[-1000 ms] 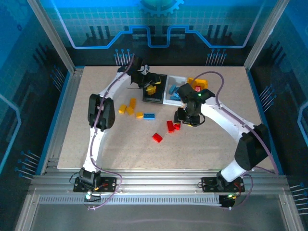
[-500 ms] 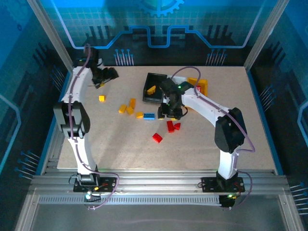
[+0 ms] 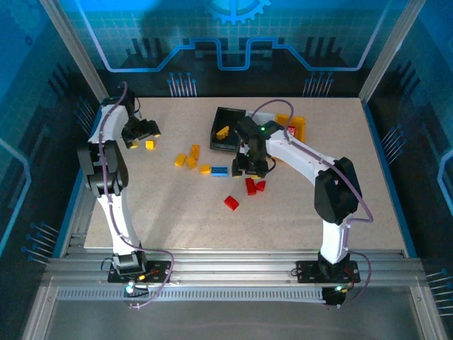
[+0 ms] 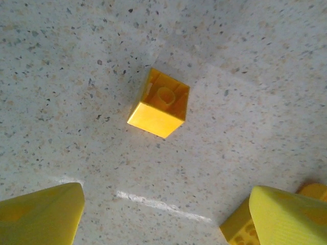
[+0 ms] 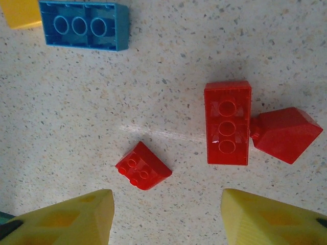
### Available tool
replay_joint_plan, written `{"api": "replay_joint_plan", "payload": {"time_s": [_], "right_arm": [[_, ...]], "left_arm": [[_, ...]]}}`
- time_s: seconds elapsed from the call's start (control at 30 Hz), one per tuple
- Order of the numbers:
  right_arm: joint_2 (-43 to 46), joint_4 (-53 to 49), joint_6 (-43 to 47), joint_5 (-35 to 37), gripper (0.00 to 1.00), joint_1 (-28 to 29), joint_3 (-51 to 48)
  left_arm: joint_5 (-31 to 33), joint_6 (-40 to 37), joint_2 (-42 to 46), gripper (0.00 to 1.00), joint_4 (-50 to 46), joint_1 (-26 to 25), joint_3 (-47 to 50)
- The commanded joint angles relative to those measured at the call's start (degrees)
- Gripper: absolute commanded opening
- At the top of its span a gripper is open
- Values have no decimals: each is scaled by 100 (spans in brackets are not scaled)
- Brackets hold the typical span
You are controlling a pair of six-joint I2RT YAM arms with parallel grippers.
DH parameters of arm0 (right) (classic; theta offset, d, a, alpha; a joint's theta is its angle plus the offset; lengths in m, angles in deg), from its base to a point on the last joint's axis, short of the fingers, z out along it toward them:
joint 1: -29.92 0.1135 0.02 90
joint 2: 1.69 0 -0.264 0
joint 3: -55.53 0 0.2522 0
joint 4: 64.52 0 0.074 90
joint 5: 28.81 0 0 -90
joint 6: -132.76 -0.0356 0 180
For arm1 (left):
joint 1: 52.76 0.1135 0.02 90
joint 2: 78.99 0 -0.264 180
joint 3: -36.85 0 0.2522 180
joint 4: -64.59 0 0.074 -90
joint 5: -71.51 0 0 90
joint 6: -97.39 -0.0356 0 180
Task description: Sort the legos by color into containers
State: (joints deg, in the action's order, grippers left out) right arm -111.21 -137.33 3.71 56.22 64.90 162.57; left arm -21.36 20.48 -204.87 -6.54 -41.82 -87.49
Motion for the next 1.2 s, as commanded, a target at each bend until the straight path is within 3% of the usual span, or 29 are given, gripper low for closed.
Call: {"api": "replay_joint_plan", "payload": {"time_s": [0.0, 0.5, 0.93, 1.17], "right_arm": [[195, -98, -146, 31, 59, 97, -104], [263, -203, -306, 146, 59, 145, -198], [81, -240, -299, 119, 59, 180, 15], [114, -263, -305, 114, 59, 219, -42]], "left_arm": [[94, -204, -324, 84, -156, -4, -237], [-9, -249, -1145, 75, -206, -131, -982], [254, -296, -1268, 58, -233, -234, -820], [672, -261, -1288, 65, -178, -235, -909]]}}
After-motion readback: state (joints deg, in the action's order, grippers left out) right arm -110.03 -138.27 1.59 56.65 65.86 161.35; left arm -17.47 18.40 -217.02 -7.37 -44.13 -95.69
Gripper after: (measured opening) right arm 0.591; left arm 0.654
